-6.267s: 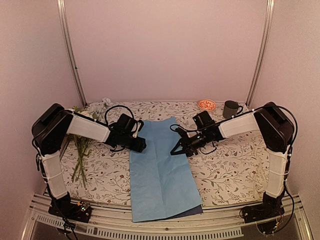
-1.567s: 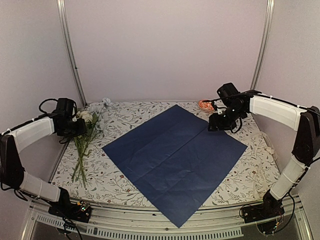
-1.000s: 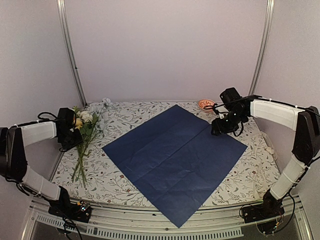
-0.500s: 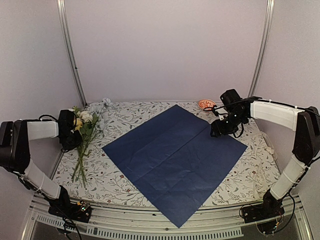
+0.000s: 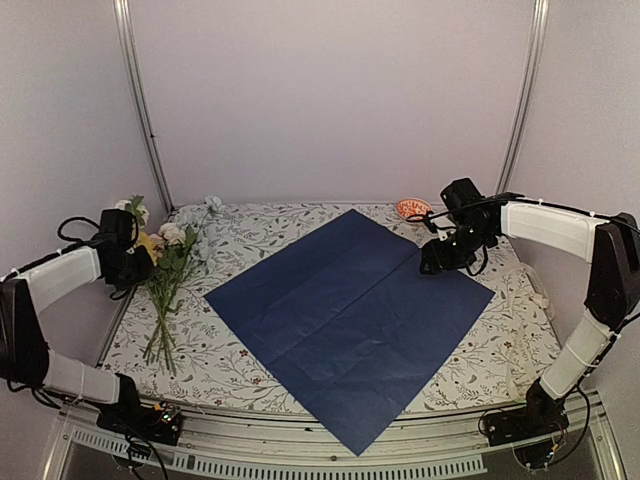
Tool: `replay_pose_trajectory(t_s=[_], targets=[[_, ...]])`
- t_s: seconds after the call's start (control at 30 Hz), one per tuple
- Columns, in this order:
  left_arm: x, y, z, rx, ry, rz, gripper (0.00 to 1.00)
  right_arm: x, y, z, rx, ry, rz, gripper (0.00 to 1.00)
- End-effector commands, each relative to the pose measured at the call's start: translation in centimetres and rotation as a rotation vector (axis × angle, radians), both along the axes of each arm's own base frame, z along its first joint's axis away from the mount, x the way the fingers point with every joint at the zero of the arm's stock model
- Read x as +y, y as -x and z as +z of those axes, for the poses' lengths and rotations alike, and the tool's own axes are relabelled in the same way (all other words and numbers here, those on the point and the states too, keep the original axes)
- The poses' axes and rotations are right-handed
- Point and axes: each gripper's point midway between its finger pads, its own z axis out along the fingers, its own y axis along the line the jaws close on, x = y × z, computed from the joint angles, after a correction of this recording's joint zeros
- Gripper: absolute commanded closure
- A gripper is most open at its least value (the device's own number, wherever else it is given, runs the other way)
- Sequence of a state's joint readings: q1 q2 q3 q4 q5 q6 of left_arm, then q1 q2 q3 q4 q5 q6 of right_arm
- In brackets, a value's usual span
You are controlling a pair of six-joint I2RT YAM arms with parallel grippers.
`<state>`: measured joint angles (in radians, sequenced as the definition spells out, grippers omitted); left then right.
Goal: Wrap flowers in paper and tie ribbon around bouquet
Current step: Pick up the fake flower from the corner of the board, then pass from the left arm to the right
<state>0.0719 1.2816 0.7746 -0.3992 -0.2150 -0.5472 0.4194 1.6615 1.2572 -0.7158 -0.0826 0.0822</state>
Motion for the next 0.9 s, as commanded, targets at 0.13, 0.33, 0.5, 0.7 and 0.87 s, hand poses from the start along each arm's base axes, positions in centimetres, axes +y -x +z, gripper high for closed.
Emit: replay_pose_trajectory(t_s=[0.13, 0.33, 0.5, 0.7, 0.87], targets=[[-2.7, -0.6, 14.2, -0.435, -0.076, -0.094, 1.0, 2.9, -0.1, 6.0, -0.059, -0.196, 0.054, 0.37], [-12.3, 0.1, 23.9, -0.772, 0.051, -0.447, 1.0, 8.0, 0.7, 13.5, -0.168, -0.516, 0.221, 0.4], [-19.3, 2.6, 29.2, -1.007, 0.184, -0.697, 1.0, 16.1, 5.3, 23.0, -0.307, -0.828, 0.538, 0.42], [-26.5, 5.2, 32.3, -1.133, 0.314, -0.951, 1.0, 23.6, 8.8, 27.7, -0.37, -1.014, 0.743, 0.44], [-29.9, 6.2, 31.7, -1.143, 0.381, -1.065, 1.0, 27.4, 8.8, 27.3, -0.307, -1.107, 0.748, 0.48]])
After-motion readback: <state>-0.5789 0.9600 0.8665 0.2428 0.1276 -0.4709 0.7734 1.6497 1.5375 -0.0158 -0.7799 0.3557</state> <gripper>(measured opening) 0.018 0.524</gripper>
